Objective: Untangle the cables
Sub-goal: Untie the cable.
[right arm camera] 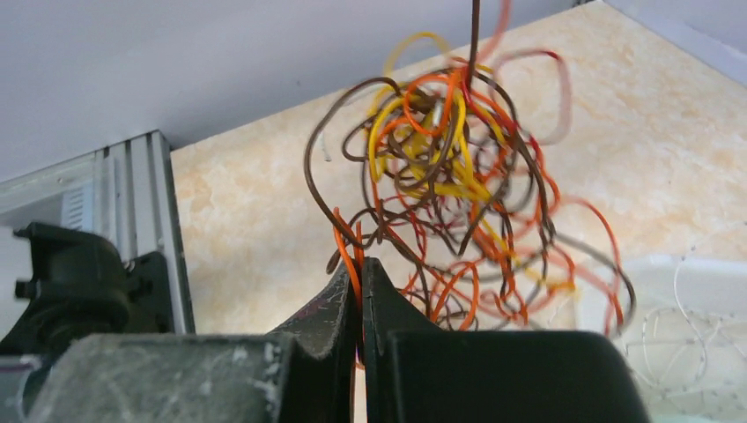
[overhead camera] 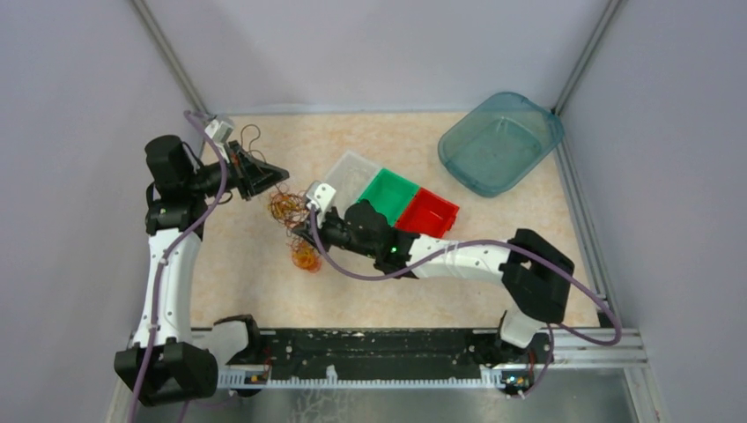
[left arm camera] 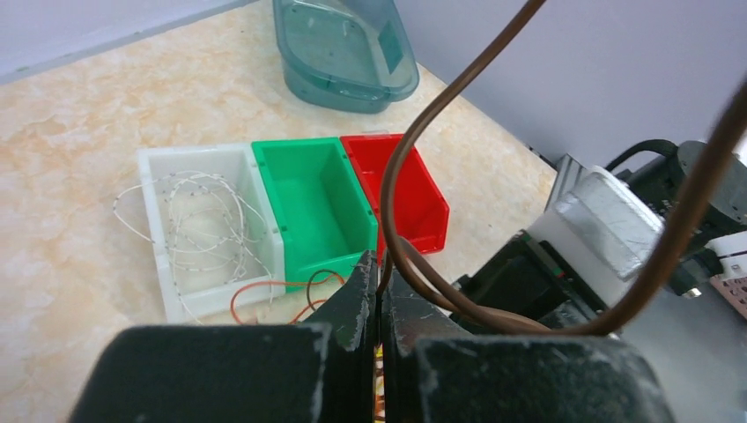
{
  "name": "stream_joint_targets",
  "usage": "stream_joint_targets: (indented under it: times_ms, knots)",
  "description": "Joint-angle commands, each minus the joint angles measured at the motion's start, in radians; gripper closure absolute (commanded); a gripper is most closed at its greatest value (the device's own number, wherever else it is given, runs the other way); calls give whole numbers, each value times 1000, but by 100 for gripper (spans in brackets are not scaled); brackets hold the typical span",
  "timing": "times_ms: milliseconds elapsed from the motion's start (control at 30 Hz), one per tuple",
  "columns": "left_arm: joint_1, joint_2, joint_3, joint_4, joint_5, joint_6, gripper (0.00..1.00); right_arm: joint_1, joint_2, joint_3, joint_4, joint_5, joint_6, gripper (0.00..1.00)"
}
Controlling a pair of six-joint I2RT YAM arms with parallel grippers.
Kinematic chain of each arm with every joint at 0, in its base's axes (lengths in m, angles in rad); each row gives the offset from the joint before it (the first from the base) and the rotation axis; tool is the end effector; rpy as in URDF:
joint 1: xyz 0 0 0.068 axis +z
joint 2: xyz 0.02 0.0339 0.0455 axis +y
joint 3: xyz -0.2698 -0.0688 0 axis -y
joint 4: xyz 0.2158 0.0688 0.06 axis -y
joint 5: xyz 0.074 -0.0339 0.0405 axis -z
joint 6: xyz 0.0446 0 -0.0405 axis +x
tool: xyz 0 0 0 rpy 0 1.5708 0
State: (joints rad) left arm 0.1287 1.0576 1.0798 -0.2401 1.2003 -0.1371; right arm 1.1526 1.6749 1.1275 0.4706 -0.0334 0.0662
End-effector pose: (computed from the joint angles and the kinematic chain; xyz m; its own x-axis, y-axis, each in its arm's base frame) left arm 0.1937 -0.0168 0.3938 -0.3294 -0.0925 -0.9397 0.8188 0.4676 -0.3331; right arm 0.1537 0.3495 0.3117 -0.0924 -0.0451 -0.9947 -0.9227 0.3793 0.0685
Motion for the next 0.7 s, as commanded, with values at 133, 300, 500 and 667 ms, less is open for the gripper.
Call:
stream_joint_targets:
  times_ms: [133,300,500,667]
  knots:
    - [-3,20,78,24,-128,1,100,9,-184,-200,140,-20,65,100]
    - [-4,28,147,-17,-180,33,100,10,-233,-313,162,-8,96,100]
    - [-3,27,192,-82,-277,84,100,10,-300,-468,191,35,137,100]
    - [-2,20,221,-111,-379,120,100,8,-357,-577,205,76,169,100]
